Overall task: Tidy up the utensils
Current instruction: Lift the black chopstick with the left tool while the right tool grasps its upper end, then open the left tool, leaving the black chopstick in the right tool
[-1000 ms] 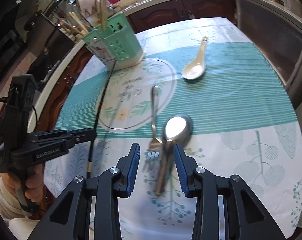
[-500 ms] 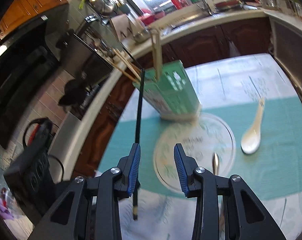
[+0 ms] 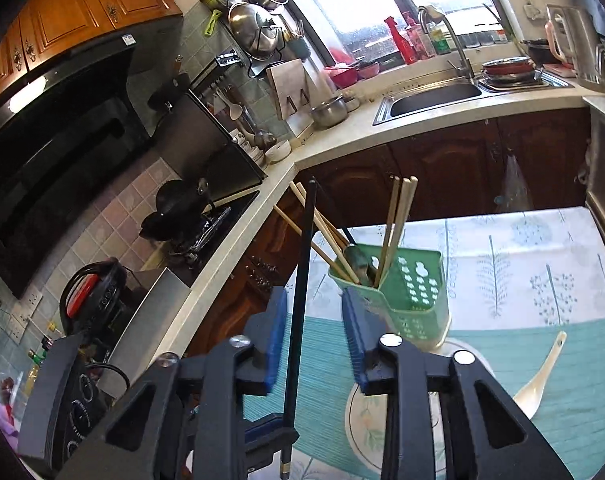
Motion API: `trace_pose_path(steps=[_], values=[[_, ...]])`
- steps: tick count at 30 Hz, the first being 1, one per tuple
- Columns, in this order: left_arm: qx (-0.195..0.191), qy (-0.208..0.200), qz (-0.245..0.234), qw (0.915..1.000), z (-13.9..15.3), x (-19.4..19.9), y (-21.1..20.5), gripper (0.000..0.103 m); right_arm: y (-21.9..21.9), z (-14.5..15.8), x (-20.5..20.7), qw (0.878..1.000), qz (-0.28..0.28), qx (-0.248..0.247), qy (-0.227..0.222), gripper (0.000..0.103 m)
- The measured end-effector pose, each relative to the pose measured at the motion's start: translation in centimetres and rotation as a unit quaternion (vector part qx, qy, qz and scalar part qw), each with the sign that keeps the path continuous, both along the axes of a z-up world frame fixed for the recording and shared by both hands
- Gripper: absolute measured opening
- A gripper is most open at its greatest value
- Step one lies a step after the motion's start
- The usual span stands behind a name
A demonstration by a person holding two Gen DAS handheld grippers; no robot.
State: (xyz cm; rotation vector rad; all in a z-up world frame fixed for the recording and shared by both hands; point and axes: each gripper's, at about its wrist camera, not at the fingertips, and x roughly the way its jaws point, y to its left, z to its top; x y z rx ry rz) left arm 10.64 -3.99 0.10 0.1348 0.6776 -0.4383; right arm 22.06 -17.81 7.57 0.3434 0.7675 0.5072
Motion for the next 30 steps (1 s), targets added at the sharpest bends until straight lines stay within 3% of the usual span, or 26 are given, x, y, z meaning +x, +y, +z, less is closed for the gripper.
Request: trace_pose_path(steps=[3, 9, 17, 20, 23, 30], values=[[0.004, -0.015, -0.002, 0.9999, 0.8, 0.8, -0.1, 0.004, 1.1, 1.4, 1.2, 1.0, 0.008, -0.014, -0.011, 0.009], [0.014, -0.032, 0.007, 0.9994, 1.6, 3.6, 0.0, 0.004, 2.7, 4.1, 3.8, 0.999, 0.011, -0.018, -0.042, 0.006], [-0.011, -0.024, 0.042, 0.9988, 2.6, 10.8, 1.6, 0.005, 5.4, 8.2, 8.7, 0.991, -0.031, -0.04, -0.12, 0.005], [-0.015, -0.008, 0.054, 0.9984, 2.0, 13.8, 2.4, 0.018, 6.1, 9.1, 11.4, 0.988, -0.053, -0.047, -0.138, 0.005], [-0.034, 0.022, 0.071, 0.9966, 0.6, 16.5, 3.7, 0.022, 6.4, 9.2, 14.2, 0.985, -0.072, -0.057, -0.148, 0.005], [-0.072, 0.049, 0.095, 0.9917, -1.8, 17.8, 6.1, 0.036, 7.3, 6.9, 18.6, 0.981, -0.076, -0.1, -0.146, 0.005]])
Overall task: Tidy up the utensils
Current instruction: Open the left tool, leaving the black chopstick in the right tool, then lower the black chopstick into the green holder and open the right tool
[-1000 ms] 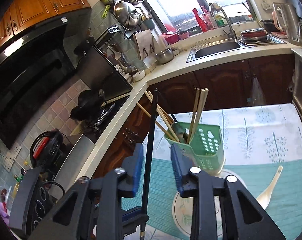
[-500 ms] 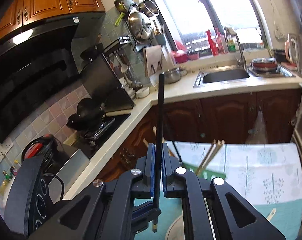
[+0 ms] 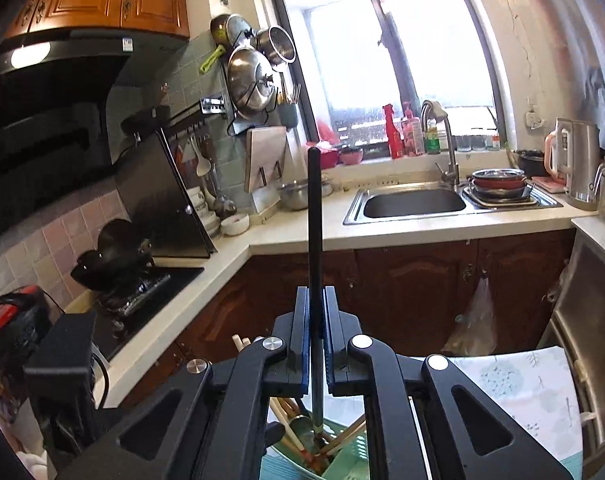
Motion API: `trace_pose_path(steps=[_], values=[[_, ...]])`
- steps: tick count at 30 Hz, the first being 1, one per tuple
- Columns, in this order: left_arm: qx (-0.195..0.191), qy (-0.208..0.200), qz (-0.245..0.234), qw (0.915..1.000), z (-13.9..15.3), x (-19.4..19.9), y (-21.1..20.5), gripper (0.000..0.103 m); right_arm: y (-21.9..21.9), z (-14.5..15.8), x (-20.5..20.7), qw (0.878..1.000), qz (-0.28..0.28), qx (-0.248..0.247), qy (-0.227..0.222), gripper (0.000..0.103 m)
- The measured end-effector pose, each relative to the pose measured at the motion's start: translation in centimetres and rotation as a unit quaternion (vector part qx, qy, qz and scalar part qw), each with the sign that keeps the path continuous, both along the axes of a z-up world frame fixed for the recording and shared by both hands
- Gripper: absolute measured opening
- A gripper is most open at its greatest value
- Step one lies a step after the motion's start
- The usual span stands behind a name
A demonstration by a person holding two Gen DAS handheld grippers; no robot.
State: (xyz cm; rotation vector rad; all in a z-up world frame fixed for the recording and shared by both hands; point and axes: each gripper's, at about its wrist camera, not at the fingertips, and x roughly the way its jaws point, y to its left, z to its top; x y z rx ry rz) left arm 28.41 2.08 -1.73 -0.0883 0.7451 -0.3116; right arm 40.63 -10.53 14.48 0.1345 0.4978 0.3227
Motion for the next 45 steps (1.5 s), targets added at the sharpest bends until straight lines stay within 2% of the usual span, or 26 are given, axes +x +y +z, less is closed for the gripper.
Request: trace_pose_path(steps=[8, 11, 16, 20, 23, 29, 31, 34, 36, 37, 41, 45], values=[[-0.015, 0.001, 0.028, 0.9995, -1.2, -0.6, 1.6, 0.04, 2.0, -5.7, 1.9, 0.999, 0.019, -0.011, 0.035, 0.006], [-0.026, 0.002, 0.04, 0.9989, -1.2, -0.8, 2.3, 0.047, 2.7, -7.7, 1.3, 0.999, 0.027, -0.014, 0.041, 0.006], [-0.041, -0.001, 0.051, 0.9978, -0.9, -1.4, 3.1, 0.048, 4.2, -9.1, 0.7, 0.997, 0.04, -0.052, 0.029, 0.006], [-0.04, -0.001, 0.052, 0.9978, -0.7, -1.7, 3.3, 0.048, 5.3, -9.2, -1.7, 0.995, 0.047, -0.09, 0.015, 0.005], [-0.028, 0.001, 0.055, 0.9981, -0.8, -1.7, 3.0, 0.048, 6.2, -10.0, -1.6, 0.992, 0.049, -0.107, 0.035, 0.006], [-0.028, 0.017, 0.055, 0.998, -1.9, -1.6, 3.2, 0.049, 5.8, -13.4, 0.4, 0.991, 0.048, -0.069, 0.102, 0.006], [-0.026, 0.023, 0.058, 0.9977, -2.3, -1.6, 3.3, 0.052, 5.4, -14.8, 1.2, 0.989, 0.044, -0.06, 0.128, 0.006], [-0.028, 0.028, 0.063, 0.9972, -2.9, -1.7, 3.7, 0.058, 4.7, -16.3, 1.9, 0.986, 0.037, -0.051, 0.152, 0.015], [-0.031, 0.033, 0.063, 0.997, -3.1, -1.7, 3.9, 0.058, 3.9, -16.4, 1.7, 0.988, 0.035, -0.036, 0.145, 0.037], [-0.031, 0.034, 0.063, 0.9969, -3.3, -1.7, 4.0, 0.058, 3.5, -16.2, 1.4, 0.99, 0.034, -0.026, 0.134, 0.04], [-0.028, 0.036, 0.061, 0.9971, -3.4, -1.9, 3.9, 0.058, 1.6, -15.1, 0.0, 0.991, 0.043, 0.006, 0.126, 0.043], [-0.025, 0.034, 0.057, 0.9975, -3.4, -2.3, 3.6, 0.058, -0.5, -14.9, -1.2, 0.988, 0.045, 0.025, 0.143, 0.043]])
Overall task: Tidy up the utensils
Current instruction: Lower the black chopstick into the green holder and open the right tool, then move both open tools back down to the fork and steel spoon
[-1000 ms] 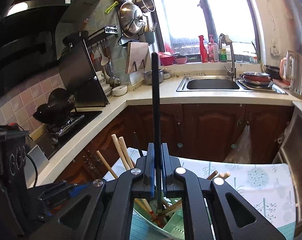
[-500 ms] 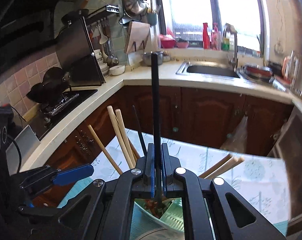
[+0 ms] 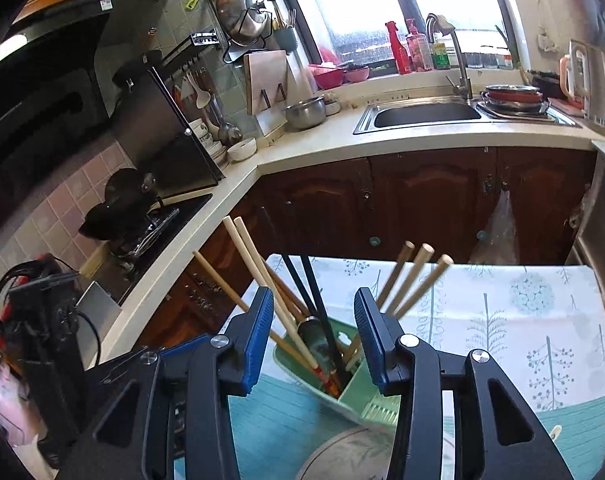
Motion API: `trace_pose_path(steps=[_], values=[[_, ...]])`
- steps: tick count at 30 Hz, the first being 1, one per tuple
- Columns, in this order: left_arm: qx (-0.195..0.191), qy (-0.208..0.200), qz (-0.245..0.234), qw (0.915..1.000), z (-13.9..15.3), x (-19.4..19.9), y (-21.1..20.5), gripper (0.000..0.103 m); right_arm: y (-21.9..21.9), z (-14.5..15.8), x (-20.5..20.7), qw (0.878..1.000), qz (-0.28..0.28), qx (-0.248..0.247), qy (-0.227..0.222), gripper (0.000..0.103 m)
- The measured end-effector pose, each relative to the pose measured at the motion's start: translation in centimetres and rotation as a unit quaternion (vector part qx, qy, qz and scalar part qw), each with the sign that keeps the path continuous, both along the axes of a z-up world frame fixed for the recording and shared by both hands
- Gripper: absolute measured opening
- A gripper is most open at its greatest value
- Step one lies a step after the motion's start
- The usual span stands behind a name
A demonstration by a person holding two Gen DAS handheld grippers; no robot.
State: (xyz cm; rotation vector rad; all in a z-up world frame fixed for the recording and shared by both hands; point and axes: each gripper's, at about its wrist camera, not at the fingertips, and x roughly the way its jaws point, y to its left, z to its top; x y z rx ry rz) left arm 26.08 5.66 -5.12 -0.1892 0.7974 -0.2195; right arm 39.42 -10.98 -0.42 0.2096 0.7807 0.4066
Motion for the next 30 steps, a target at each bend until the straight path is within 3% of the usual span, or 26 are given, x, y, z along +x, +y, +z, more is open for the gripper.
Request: trace_pose_path(steps=[6, 12, 16, 18, 22, 25, 30], values=[[0.01, -0.004, -0.011, 0.9999, 0.2, -0.4, -0.9, 0.058, -3.1, -1.1, -2.4, 0.999, -0.024, -0.028, 0.013, 0.043], [0.016, -0.005, -0.013, 0.9998, 0.2, -0.1, -1.2, 0.058, -4.9, -3.1, -1.1, 0.997, -0.069, -0.028, 0.016, 0.042], [0.012, -0.002, -0.014, 0.9998, 0.0, 0.2, -1.0, 0.058, -4.3, -3.4, 0.9, 0.997, -0.068, -0.032, 0.005, 0.024], [0.013, 0.0, -0.015, 0.9998, -0.3, 0.3, -0.9, 0.058, -3.4, -3.2, 2.0, 0.997, -0.066, -0.043, -0.008, 0.014], [0.015, 0.005, -0.015, 0.9998, -0.7, 0.4, -0.7, 0.058, -0.6, -1.9, 3.2, 0.998, -0.032, -0.039, -0.034, 0.011], [0.012, 0.006, -0.013, 0.9998, -0.8, 0.3, -0.6, 0.058, 2.6, -0.3, 3.2, 0.996, -0.003, -0.067, -0.061, 0.011], [0.011, 0.008, -0.016, 0.9998, -0.8, 0.3, -0.6, 0.059, 6.9, -0.2, 3.1, 0.992, 0.024, -0.118, -0.048, 0.012]])
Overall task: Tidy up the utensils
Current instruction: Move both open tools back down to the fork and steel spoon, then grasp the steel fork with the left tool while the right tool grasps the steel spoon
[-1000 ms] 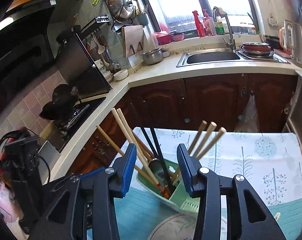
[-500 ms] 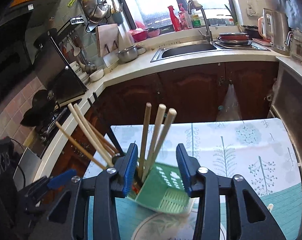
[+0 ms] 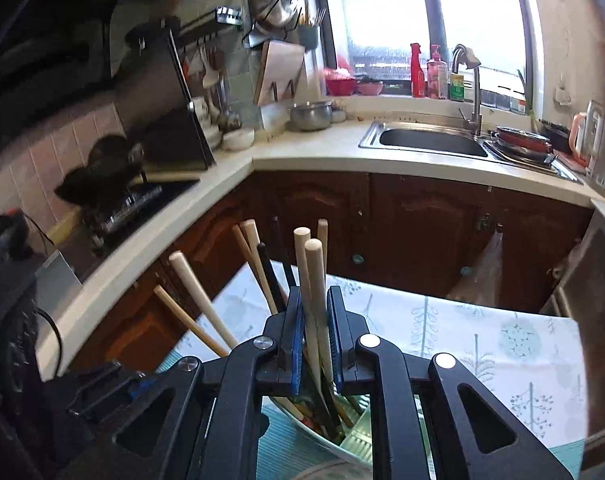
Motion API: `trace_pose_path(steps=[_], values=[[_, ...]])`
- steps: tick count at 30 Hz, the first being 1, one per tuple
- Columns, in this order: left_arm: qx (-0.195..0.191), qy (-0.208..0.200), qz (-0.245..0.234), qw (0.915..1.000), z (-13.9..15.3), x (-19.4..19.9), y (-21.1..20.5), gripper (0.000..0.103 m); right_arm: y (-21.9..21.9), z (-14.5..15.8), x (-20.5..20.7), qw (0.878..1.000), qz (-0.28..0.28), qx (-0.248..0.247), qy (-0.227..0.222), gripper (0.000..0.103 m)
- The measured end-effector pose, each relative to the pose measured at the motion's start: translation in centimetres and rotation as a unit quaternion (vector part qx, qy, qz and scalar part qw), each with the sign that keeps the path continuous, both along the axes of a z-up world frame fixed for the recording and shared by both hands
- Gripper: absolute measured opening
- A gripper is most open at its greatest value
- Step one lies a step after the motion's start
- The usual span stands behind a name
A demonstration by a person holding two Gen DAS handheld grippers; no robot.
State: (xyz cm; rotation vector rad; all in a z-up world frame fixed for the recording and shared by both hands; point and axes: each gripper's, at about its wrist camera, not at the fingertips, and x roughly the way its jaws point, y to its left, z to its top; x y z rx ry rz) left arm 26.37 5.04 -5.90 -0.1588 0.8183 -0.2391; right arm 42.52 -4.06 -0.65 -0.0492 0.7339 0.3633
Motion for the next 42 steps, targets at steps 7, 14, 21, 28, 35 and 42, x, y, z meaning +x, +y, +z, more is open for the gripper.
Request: trace_pose_path(steps=[7, 14, 21, 28, 35, 42], values=[[0.006, 0.0, -0.01, 0.9999, 0.6, -0.7, -0.5, 0.064, -0.1, 0.8, -1.0, 0.999, -0.005, 0.047, 0.009, 0.036], [0.014, 0.017, -0.026, 0.9994, 1.3, -2.7, -1.6, 0.064, -3.7, 2.2, -5.3, 0.998, -0.013, 0.051, 0.026, 0.036], [0.02, 0.039, -0.049, 0.9979, 1.6, -6.1, -3.4, 0.064, -9.5, 2.3, -12.3, 0.996, -0.028, 0.05, 0.068, 0.036], [0.011, 0.046, -0.086, 0.9952, 1.9, -10.2, -6.7, 0.069, -16.3, -0.2, -21.0, 0.993, -0.053, 0.038, 0.098, 0.036], [-0.004, 0.07, -0.118, 0.9906, -0.3, -13.5, -10.3, 0.07, -22.5, -3.9, -29.0, 0.985, -0.101, 0.041, 0.136, 0.036], [-0.015, 0.117, -0.142, 0.9829, -4.2, -15.1, -13.4, 0.069, -27.4, -8.9, -35.2, 0.968, -0.136, 0.081, 0.197, 0.036]])
